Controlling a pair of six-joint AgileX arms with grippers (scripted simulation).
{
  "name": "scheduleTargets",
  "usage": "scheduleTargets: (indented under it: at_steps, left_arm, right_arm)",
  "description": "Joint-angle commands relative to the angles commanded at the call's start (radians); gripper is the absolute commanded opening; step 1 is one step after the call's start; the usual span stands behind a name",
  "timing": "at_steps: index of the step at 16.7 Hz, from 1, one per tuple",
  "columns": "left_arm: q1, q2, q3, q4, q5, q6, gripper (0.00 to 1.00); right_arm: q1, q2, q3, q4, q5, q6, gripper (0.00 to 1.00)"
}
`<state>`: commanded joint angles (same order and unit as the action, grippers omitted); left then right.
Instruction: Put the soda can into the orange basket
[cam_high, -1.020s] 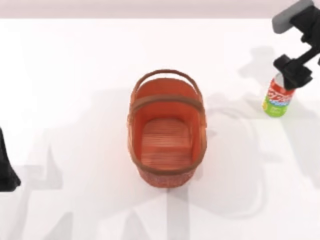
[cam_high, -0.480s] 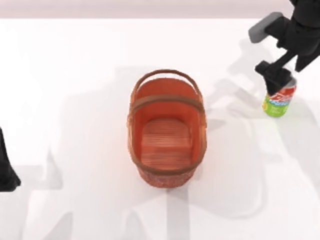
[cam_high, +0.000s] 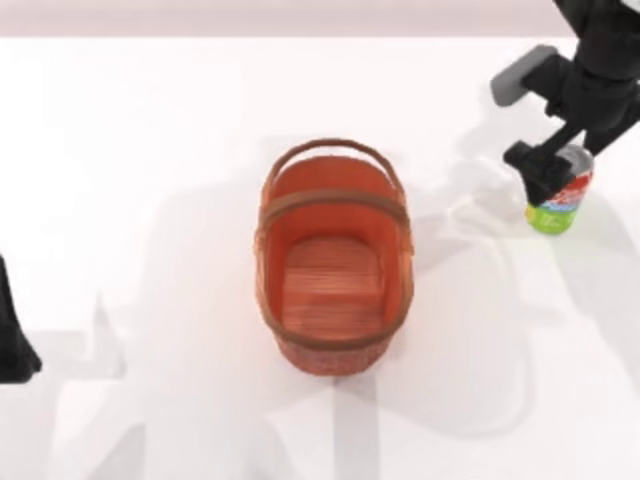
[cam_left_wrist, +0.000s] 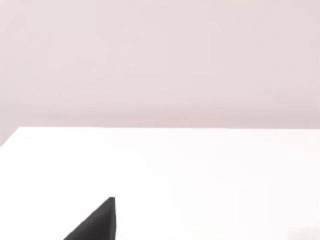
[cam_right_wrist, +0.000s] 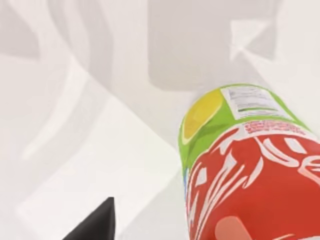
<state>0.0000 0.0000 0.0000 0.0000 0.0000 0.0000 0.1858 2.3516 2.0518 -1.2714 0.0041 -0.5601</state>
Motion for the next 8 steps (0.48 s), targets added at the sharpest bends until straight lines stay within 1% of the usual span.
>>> scheduleTargets:
  at_steps: [3, 7, 8]
  left_arm:
    - [0.000, 0.000, 0.000, 0.000, 0.000, 0.000, 1.00]
    - [0.000, 0.000, 0.000, 0.000, 0.000, 0.000, 1.00]
    - [0.000, 0.000, 0.000, 0.000, 0.000, 0.000, 1.00]
  right_arm:
    - [0.001, 0.007, -0.071, 0.077, 0.000, 0.001, 1.00]
    - [0.002, 0.008, -0.076, 0.082, 0.000, 0.001, 1.00]
    - [0.002, 0.008, -0.076, 0.082, 0.000, 0.001, 0.92]
